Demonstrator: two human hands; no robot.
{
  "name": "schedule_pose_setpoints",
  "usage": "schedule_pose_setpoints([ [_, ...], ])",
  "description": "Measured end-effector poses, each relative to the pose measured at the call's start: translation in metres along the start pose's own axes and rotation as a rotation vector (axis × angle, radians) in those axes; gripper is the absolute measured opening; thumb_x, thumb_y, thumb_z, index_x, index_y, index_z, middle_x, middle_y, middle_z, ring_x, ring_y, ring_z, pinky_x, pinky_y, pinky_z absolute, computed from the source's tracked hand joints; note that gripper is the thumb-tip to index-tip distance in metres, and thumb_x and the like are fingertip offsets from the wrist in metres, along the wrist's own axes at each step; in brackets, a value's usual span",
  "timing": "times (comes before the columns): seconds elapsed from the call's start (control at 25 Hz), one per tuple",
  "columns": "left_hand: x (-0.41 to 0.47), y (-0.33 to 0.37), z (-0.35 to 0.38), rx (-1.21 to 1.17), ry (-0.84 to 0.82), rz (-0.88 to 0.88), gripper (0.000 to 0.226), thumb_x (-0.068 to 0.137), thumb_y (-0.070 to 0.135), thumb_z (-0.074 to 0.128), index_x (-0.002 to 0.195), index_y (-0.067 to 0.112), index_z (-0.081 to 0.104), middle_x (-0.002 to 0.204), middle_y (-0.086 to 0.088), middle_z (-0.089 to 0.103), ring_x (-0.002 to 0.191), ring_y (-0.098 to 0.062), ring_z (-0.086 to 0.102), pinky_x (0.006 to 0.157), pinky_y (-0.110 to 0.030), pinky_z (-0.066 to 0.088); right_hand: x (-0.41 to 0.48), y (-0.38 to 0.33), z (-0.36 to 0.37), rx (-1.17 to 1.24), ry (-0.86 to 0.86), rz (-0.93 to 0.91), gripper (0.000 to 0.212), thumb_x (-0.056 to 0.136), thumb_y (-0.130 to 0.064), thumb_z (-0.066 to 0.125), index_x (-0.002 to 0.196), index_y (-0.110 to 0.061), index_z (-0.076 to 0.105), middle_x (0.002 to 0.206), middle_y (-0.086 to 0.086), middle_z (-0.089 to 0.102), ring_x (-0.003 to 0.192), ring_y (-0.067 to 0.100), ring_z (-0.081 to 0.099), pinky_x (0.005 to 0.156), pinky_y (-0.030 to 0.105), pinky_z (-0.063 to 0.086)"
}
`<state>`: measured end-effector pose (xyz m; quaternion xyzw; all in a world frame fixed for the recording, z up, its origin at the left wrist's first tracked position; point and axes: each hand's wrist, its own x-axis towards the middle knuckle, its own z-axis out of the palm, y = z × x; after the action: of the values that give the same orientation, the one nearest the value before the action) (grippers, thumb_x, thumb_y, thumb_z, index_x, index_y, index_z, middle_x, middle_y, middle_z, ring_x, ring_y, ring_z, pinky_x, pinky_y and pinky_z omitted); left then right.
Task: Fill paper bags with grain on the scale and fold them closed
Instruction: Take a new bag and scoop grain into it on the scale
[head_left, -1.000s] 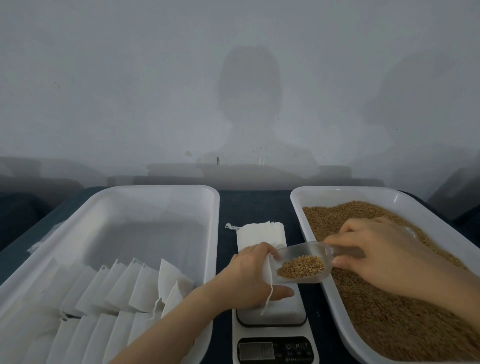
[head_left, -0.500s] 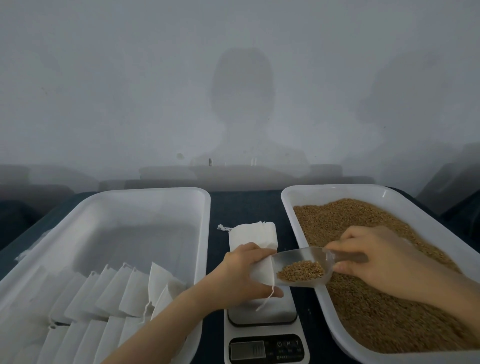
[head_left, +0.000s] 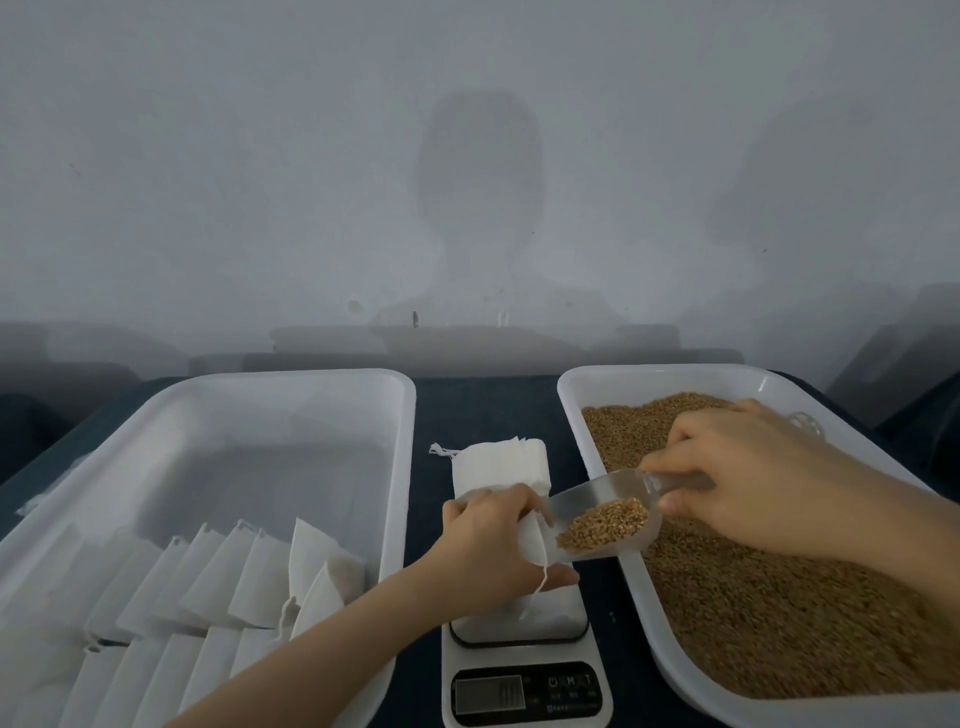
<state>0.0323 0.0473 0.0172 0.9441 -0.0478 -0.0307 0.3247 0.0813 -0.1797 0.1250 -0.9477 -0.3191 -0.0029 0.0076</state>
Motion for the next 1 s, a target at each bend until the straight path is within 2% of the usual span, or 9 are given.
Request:
schedule_pose_setpoints([
  [0.12,0.005,0.004,-0.001,-0.068,0.016,-0.009,0.045,0.070,0.056,0.075,0.098,0.044,0.041,0.092,0.029,0.047,0.089,0.008,0.039,0.092,-0.027,0.025,0.005,0.001,-0.009,-0.067,0.021,-0.021,0.027,0.083,-0.058,0.050,0.102,-0.043,0.062,0.084,-0.024,0.047,0.090,0.003,0.039,0.081,0.032,0.040],
  [0.24,0.009,0.005,0.000,-0.197,0.056,-0.028,0.047,0.067,0.051,0.080,0.098,0.043,0.045,0.106,0.021,0.059,0.101,-0.004,0.050,0.105,-0.034,0.033,0.010,-0.002,-0.018,-0.113,0.035,-0.007,0.020,0.084,-0.060,0.049,0.101,-0.055,0.057,0.084,-0.025,0.047,0.094,0.008,0.041,0.072,0.035,0.038],
  [0.36,0.008,0.001,0.001,-0.315,0.055,-0.042,0.055,0.063,0.046,0.084,0.104,0.041,0.049,0.112,0.016,0.059,0.110,-0.015,0.055,0.100,-0.036,0.046,0.014,-0.003,-0.018,-0.089,0.025,-0.011,0.020,0.083,-0.060,0.050,0.103,-0.060,0.054,0.086,-0.024,0.049,0.095,0.009,0.042,0.076,0.038,0.041],
  [0.48,0.007,-0.003,0.001,-0.319,0.027,-0.039,0.060,0.061,0.048,0.084,0.108,0.043,0.047,0.116,0.016,0.056,0.114,-0.018,0.051,0.098,-0.035,0.048,0.015,-0.003,-0.016,-0.045,-0.003,-0.005,0.022,0.082,-0.057,0.053,0.102,-0.049,0.059,0.084,-0.021,0.051,0.091,0.007,0.045,0.083,0.044,0.046],
  [0.6,0.008,-0.005,0.001,-0.333,0.021,-0.037,0.061,0.061,0.048,0.084,0.110,0.043,0.048,0.117,0.015,0.056,0.114,-0.016,0.051,0.097,-0.035,0.049,0.014,-0.007,-0.018,-0.068,0.005,-0.009,0.019,0.083,-0.054,0.054,0.101,-0.051,0.060,0.085,-0.021,0.052,0.093,0.008,0.045,0.082,0.042,0.046],
  [0.68,0.008,-0.003,0.002,-0.342,0.031,-0.039,0.061,0.061,0.048,0.084,0.111,0.040,0.050,0.116,0.015,0.057,0.115,-0.017,0.052,0.098,-0.035,0.049,0.014,-0.012,-0.025,-0.090,0.013,-0.026,0.009,0.085,-0.052,0.054,0.088,-0.051,0.061,0.084,-0.020,0.052,0.092,0.010,0.044,0.076,0.034,0.041],
  [0.8,0.009,-0.001,0.003,-0.344,0.048,-0.039,0.062,0.060,0.048,0.084,0.112,0.038,0.051,0.115,0.016,0.058,0.114,-0.016,0.053,0.099,-0.035,0.048,0.014,-0.025,-0.039,-0.098,-0.061,-0.032,0.030,0.087,-0.045,0.055,0.057,-0.051,0.051,0.078,-0.018,0.047,0.088,0.014,0.042,0.070,0.028,0.032],
  [0.92,0.009,-0.001,0.003,-0.325,0.060,-0.044,0.060,0.062,0.050,0.083,0.110,0.041,0.049,0.115,0.017,0.057,0.113,-0.016,0.053,0.100,-0.036,0.047,0.016,-0.031,-0.044,-0.174,-0.039,-0.077,0.016,0.090,-0.040,0.051,0.081,-0.043,0.064,0.082,-0.011,0.052,0.087,0.017,0.046,0.076,0.030,0.033],
  [1.0,0.009,-0.003,0.004,-0.314,0.066,-0.054,0.059,0.061,0.052,0.082,0.109,0.044,0.048,0.114,0.019,0.055,0.115,-0.018,0.051,0.101,-0.037,0.046,0.019,-0.035,-0.047,-0.232,-0.058,-0.100,0.018,0.090,-0.037,0.049,0.083,-0.034,0.065,0.082,-0.007,0.054,0.083,0.016,0.046,0.072,0.026,0.031],
])
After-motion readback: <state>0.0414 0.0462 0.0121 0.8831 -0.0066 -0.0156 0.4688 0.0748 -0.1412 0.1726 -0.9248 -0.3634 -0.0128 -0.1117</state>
